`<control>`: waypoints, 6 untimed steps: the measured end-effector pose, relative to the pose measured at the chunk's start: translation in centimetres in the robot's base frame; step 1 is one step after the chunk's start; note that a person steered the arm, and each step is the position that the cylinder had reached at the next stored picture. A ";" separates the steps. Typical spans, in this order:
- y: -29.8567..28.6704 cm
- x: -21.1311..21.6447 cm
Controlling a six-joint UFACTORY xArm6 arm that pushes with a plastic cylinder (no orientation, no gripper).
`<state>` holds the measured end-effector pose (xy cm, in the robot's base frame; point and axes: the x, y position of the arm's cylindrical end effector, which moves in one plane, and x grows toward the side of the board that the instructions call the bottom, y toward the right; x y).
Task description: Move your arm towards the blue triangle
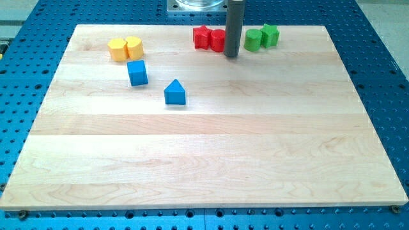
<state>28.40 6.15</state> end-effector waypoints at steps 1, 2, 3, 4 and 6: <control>3.8 -1.3; 8.0 -1.3; 5.6 4.4; 2.7 10.6; 0.2 17.6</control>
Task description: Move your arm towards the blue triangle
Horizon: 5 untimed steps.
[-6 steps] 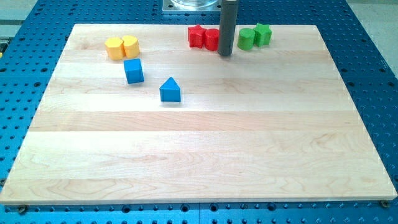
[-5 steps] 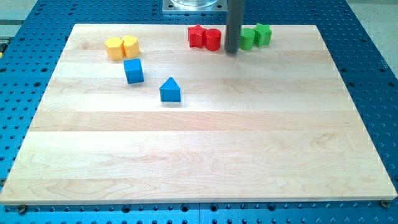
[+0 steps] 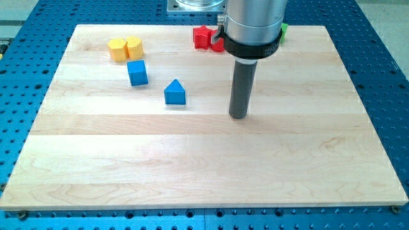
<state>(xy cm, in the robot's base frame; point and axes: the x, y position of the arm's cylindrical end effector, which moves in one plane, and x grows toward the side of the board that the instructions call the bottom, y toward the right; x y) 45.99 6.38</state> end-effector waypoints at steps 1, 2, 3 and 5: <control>0.0 0.0; -0.8 1.2; -4.2 3.1; -9.4 2.0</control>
